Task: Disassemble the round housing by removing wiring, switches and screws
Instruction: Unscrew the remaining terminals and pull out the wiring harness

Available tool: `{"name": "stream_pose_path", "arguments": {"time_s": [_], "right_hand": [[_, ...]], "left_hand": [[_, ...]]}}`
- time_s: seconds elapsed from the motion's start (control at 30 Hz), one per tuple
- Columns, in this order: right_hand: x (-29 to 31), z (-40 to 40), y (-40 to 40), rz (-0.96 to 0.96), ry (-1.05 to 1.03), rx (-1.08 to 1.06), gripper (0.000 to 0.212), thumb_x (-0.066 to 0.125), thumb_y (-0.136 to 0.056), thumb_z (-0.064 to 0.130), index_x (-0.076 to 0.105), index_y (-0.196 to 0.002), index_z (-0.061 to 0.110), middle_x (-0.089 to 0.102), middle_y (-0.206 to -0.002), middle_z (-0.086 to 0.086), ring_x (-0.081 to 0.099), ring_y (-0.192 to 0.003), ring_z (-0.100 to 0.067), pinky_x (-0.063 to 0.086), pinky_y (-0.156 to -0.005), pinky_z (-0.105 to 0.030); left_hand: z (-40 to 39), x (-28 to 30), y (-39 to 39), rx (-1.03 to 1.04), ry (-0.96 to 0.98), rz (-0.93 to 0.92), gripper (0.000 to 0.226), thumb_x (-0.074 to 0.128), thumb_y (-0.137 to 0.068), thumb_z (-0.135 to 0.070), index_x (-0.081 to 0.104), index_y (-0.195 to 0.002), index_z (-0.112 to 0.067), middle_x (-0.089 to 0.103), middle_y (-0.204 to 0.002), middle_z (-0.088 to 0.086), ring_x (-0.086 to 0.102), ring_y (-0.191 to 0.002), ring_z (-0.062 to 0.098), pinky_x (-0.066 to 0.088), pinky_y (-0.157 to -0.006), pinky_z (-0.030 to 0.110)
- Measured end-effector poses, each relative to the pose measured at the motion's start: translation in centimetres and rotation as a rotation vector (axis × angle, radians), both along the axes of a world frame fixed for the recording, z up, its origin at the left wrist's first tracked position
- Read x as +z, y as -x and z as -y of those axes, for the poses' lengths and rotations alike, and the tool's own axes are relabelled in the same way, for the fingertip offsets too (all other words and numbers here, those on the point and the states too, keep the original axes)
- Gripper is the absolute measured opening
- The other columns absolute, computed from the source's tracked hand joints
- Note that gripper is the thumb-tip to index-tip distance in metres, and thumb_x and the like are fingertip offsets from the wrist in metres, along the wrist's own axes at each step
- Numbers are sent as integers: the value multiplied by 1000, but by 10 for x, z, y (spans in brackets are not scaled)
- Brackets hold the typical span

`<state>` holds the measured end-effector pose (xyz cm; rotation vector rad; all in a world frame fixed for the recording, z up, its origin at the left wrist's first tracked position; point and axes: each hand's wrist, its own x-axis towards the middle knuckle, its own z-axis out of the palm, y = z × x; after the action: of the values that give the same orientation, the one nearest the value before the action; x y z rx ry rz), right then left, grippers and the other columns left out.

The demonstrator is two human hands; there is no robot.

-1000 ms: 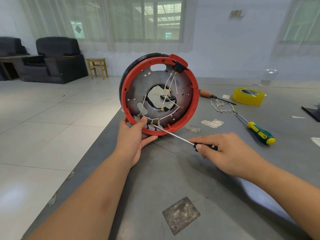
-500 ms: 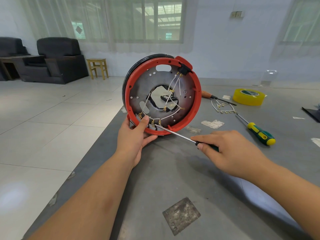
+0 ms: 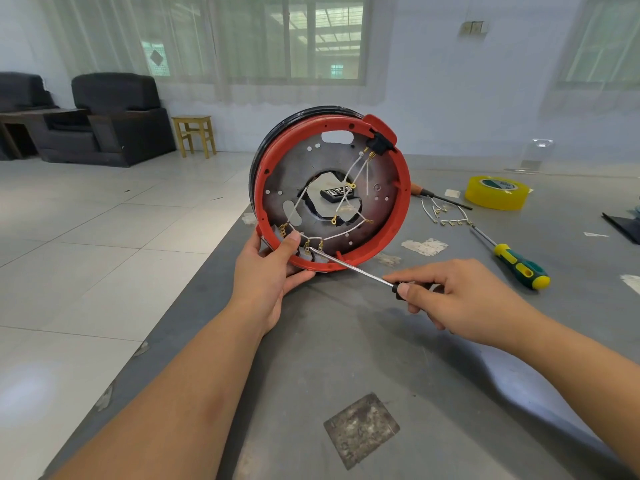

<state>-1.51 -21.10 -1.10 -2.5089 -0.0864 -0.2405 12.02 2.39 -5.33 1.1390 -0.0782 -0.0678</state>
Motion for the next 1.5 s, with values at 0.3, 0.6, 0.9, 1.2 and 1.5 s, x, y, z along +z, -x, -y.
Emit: {"name": "stream_pose_path", "arguments": {"time_s": [0.3, 0.6, 0.9, 1.2, 1.5], "right_hand": [[-3, 2, 0, 91, 142, 18, 26, 62, -98, 31, 73, -117, 45, 58, -72, 48, 61, -72, 7, 46, -64, -14], [3, -5, 6, 217, 395, 6, 30, 56, -98, 42, 68, -125, 46, 46, -71, 31, 49, -65, 4, 45, -61, -28], [4, -11, 10, 253, 675, -34, 41, 33, -102, 52, 50, -139, 56, 59, -100, 19, 63, -88, -13, 29, -52, -26], [1, -16, 10, 209, 731, -71, 51, 20, -98, 55, 45, -142, 55, 60, -104, 15, 65, -90, -15, 34, -53, -27], [1, -20, 11, 213, 792, -98, 51, 20, -99, 54, 48, -141, 51, 62, -104, 13, 67, -80, -18, 40, -50, -26]], "left_hand": [[0, 1, 1, -9, -22, 11, 45, 75, -97, -20, 59, -139, -28, 79, -114, 11, 79, -94, 31, 66, -74, 41], [0, 2, 1, 27, -1, -36, 34, 74, -98, -19, 64, -130, -25, 80, -107, 9, 80, -89, 30, 65, -66, 36], [1, 2, -1, 68, -7, -82, 35, 76, -97, -19, 60, -128, -17, 81, -96, 10, 80, -87, 31, 67, -71, 44], [1, -1, -7, 97, 11, -129, 44, 80, -94, -20, 50, -126, -11, 80, -84, 8, 80, -81, 30, 65, -63, 40], [1, 0, -8, 101, 13, -146, 43, 79, -94, -19, 48, -124, -13, 80, -92, 14, 80, -83, 31, 65, -63, 40]]}}
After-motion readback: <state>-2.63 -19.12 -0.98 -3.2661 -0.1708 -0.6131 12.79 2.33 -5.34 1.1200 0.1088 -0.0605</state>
